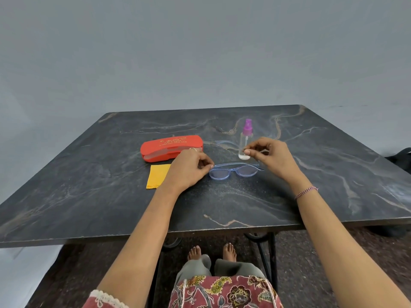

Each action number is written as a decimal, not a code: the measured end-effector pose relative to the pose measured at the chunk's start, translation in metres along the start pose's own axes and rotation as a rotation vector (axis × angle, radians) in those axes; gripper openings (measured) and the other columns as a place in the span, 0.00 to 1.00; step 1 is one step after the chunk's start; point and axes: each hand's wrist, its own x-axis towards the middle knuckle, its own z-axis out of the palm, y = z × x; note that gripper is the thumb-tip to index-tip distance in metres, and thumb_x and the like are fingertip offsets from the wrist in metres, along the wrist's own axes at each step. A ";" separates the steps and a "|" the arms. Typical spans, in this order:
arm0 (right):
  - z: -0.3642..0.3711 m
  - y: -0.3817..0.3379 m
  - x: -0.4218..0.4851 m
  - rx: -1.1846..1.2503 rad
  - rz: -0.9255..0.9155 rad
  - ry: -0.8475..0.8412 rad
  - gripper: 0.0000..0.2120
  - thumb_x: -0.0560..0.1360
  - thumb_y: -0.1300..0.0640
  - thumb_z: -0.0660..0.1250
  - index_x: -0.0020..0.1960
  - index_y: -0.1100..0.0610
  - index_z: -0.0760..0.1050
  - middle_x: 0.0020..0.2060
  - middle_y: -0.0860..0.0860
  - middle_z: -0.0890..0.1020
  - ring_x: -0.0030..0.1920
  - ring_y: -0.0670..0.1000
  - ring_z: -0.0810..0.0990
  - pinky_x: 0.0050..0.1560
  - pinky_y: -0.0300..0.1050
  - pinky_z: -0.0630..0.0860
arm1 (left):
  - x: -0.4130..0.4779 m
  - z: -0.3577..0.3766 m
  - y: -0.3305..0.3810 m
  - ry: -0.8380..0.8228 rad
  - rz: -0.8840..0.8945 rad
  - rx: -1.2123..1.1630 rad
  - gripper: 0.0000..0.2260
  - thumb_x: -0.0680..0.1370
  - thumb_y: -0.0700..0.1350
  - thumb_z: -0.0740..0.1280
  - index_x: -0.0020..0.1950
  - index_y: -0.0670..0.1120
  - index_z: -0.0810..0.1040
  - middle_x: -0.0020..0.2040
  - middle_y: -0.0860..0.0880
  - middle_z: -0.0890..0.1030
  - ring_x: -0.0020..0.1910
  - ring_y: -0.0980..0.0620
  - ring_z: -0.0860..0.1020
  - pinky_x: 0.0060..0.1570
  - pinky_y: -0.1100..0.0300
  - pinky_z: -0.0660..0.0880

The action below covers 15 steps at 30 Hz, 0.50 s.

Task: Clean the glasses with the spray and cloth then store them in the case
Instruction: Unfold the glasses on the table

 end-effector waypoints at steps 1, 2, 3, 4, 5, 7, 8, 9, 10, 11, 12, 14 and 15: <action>-0.001 -0.001 0.000 0.067 0.020 0.022 0.03 0.71 0.60 0.72 0.44 0.57 0.81 0.36 0.44 0.81 0.34 0.37 0.77 0.41 0.28 0.73 | 0.000 0.000 0.001 0.005 0.001 0.023 0.05 0.73 0.48 0.71 0.47 0.50 0.84 0.43 0.52 0.80 0.42 0.56 0.77 0.43 0.59 0.74; -0.002 -0.002 0.000 0.153 0.042 0.046 0.02 0.72 0.60 0.71 0.44 0.56 0.80 0.35 0.46 0.80 0.33 0.39 0.77 0.41 0.29 0.74 | -0.001 -0.001 0.001 0.011 0.004 0.044 0.05 0.73 0.49 0.71 0.47 0.51 0.84 0.42 0.53 0.80 0.42 0.56 0.76 0.42 0.60 0.73; -0.003 -0.003 0.000 0.239 0.059 0.073 0.02 0.72 0.60 0.71 0.43 0.55 0.80 0.34 0.49 0.80 0.33 0.41 0.77 0.41 0.32 0.76 | -0.001 -0.001 0.002 0.021 0.009 0.061 0.05 0.73 0.50 0.71 0.47 0.52 0.84 0.42 0.53 0.80 0.41 0.57 0.76 0.41 0.61 0.71; -0.004 -0.003 0.000 0.304 0.070 0.096 0.02 0.73 0.60 0.70 0.43 0.54 0.80 0.35 0.51 0.80 0.34 0.44 0.77 0.42 0.34 0.77 | -0.001 0.000 0.002 0.033 0.015 0.074 0.05 0.73 0.50 0.70 0.47 0.52 0.84 0.42 0.54 0.80 0.40 0.57 0.75 0.39 0.63 0.69; -0.005 -0.003 0.001 0.334 0.075 0.109 0.03 0.73 0.60 0.70 0.43 0.53 0.80 0.35 0.53 0.80 0.35 0.46 0.77 0.42 0.35 0.77 | -0.001 0.000 0.003 0.046 0.024 0.088 0.05 0.74 0.50 0.70 0.47 0.52 0.83 0.41 0.54 0.80 0.40 0.58 0.74 0.38 0.64 0.67; -0.006 -0.003 0.001 0.339 0.073 0.114 0.03 0.72 0.61 0.70 0.43 0.53 0.80 0.35 0.53 0.81 0.35 0.47 0.77 0.42 0.36 0.78 | -0.001 0.002 0.005 0.065 0.042 0.136 0.06 0.74 0.50 0.69 0.48 0.52 0.83 0.41 0.54 0.80 0.39 0.58 0.72 0.37 0.64 0.65; -0.005 -0.003 0.000 0.337 0.073 0.117 0.03 0.72 0.61 0.70 0.43 0.54 0.80 0.35 0.53 0.81 0.34 0.46 0.77 0.42 0.36 0.78 | -0.001 0.003 0.007 0.070 0.050 0.161 0.06 0.74 0.50 0.69 0.48 0.52 0.83 0.42 0.54 0.79 0.39 0.58 0.72 0.37 0.63 0.64; -0.005 -0.003 0.000 0.337 0.073 0.125 0.03 0.72 0.61 0.70 0.43 0.54 0.80 0.35 0.52 0.81 0.34 0.45 0.77 0.42 0.36 0.78 | -0.001 0.003 0.008 0.076 0.056 0.179 0.06 0.75 0.50 0.68 0.49 0.52 0.83 0.42 0.54 0.79 0.40 0.57 0.72 0.37 0.63 0.64; -0.005 -0.003 0.000 0.338 0.075 0.134 0.03 0.72 0.60 0.70 0.43 0.53 0.80 0.35 0.52 0.81 0.33 0.45 0.78 0.42 0.36 0.78 | -0.001 0.004 0.009 0.087 0.061 0.190 0.06 0.75 0.50 0.68 0.49 0.51 0.83 0.42 0.54 0.79 0.41 0.56 0.73 0.37 0.63 0.64; -0.005 -0.003 0.000 0.339 0.077 0.143 0.03 0.72 0.60 0.70 0.42 0.53 0.80 0.35 0.52 0.81 0.33 0.45 0.78 0.42 0.36 0.78 | -0.001 0.004 0.009 0.107 0.066 0.194 0.06 0.76 0.49 0.67 0.49 0.51 0.82 0.43 0.53 0.79 0.42 0.55 0.74 0.37 0.62 0.65; -0.006 -0.004 0.001 0.346 0.079 0.151 0.03 0.73 0.60 0.70 0.42 0.53 0.80 0.35 0.52 0.81 0.34 0.46 0.78 0.43 0.36 0.78 | -0.001 0.004 0.010 0.136 0.072 0.193 0.06 0.76 0.48 0.67 0.49 0.50 0.82 0.44 0.53 0.79 0.44 0.54 0.75 0.38 0.62 0.65; -0.006 -0.004 0.000 0.370 0.080 0.161 0.04 0.73 0.61 0.70 0.43 0.53 0.80 0.36 0.52 0.82 0.35 0.48 0.79 0.43 0.38 0.79 | -0.001 0.005 0.010 0.197 0.083 0.195 0.06 0.77 0.47 0.66 0.49 0.48 0.81 0.45 0.52 0.79 0.46 0.53 0.75 0.39 0.62 0.66; -0.006 -0.005 0.000 0.378 0.077 0.167 0.04 0.73 0.61 0.69 0.43 0.53 0.80 0.36 0.52 0.82 0.35 0.48 0.79 0.43 0.38 0.79 | -0.001 0.006 0.010 0.222 0.088 0.204 0.06 0.77 0.47 0.65 0.49 0.48 0.80 0.45 0.52 0.79 0.46 0.52 0.75 0.39 0.61 0.66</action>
